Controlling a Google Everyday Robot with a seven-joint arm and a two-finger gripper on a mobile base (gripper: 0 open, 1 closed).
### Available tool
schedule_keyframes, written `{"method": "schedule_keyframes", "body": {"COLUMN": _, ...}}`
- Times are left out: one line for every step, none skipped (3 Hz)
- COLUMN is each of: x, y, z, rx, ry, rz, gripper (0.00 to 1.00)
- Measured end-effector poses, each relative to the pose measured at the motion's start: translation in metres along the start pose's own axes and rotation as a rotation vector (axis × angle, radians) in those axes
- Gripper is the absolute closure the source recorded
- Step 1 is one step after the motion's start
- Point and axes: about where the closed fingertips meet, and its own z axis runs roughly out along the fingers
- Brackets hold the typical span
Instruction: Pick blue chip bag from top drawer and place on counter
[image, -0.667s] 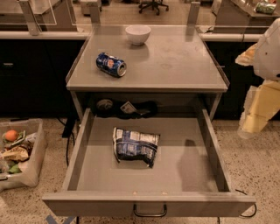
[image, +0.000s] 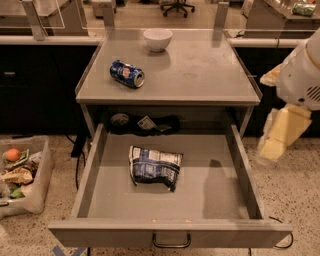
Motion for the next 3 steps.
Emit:
{"method": "schedule_keyframes", "body": {"x": -0.021, "y": 0.004, "z": 0.071, "rx": -0.057, "ry": -0.095, "rz": 0.08, "gripper": 0.0}}
{"method": "schedule_keyframes", "body": {"x": -0.05, "y": 0.003, "z": 0.141, "rx": -0.115, "ry": -0.216, "rz": 0.173, "gripper": 0.0}}
{"method": "schedule_keyframes", "body": {"x": -0.057, "y": 0.004, "z": 0.144, "rx": -0.109, "ry": -0.222, "rz": 0.165, "gripper": 0.0}}
